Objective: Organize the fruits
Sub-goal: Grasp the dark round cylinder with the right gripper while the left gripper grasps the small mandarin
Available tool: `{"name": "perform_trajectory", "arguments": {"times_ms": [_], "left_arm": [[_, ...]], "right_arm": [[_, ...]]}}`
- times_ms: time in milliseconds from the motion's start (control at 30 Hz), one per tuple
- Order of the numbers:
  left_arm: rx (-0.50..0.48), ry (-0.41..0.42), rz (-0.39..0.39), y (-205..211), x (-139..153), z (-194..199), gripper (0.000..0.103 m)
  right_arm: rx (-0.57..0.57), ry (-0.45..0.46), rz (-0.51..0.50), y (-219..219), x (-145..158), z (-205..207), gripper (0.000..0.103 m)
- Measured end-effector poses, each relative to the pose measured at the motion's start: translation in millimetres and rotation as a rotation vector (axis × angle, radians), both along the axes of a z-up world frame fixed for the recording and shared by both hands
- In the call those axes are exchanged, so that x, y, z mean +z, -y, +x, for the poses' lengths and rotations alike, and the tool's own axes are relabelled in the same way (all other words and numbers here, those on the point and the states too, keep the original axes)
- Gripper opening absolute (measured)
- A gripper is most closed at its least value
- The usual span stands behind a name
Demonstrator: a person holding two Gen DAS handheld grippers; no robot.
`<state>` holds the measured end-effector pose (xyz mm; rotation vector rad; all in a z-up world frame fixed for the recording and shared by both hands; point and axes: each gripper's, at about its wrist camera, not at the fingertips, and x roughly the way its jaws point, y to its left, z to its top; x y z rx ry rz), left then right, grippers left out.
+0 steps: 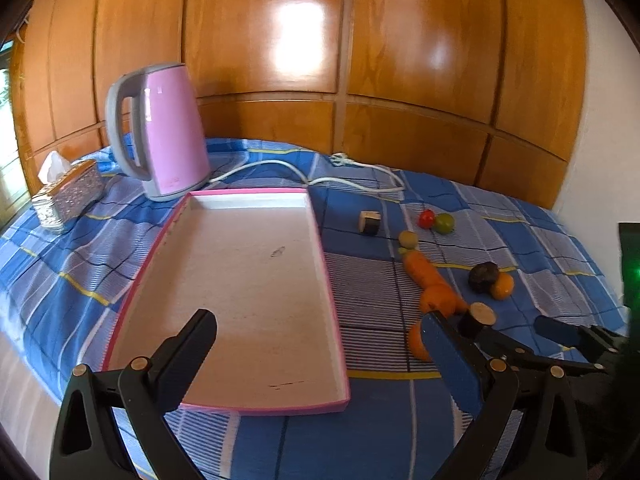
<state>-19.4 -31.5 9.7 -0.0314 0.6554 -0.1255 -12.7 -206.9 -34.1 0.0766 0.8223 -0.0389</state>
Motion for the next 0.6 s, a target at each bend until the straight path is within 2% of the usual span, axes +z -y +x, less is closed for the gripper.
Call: {"name": "perform_trajectory", "arguments": {"times_ms": [167, 267, 500, 567, 600], "left_arm": [[-0.095, -0.021, -0.03, 11, -3, 1, 0.102], [-0.14, -0.029, -0.038, 18, -4, 1, 0.102], [-0.212, -0.061, -0.012, 32, -9, 7, 0.101], [-0.234, -0.075, -0.009, 35, -12, 10, 0.086], [-0.246, -0.087, -0.007, 37, -14, 12, 0.075]], "right_arm": [[-0.02, -0.012, 0.015, 12, -5, 2, 0.057], [-0.028, -0.016, 0.042, 20, -8, 4, 0.054], [-0.002, -0.045, 0.096, 31, -13, 16, 0.054], [0.019, -0.054, 0.097, 31, -16, 22, 0.054], [0.028, -0.057, 0.096, 31, -18, 24, 0.054]]}}
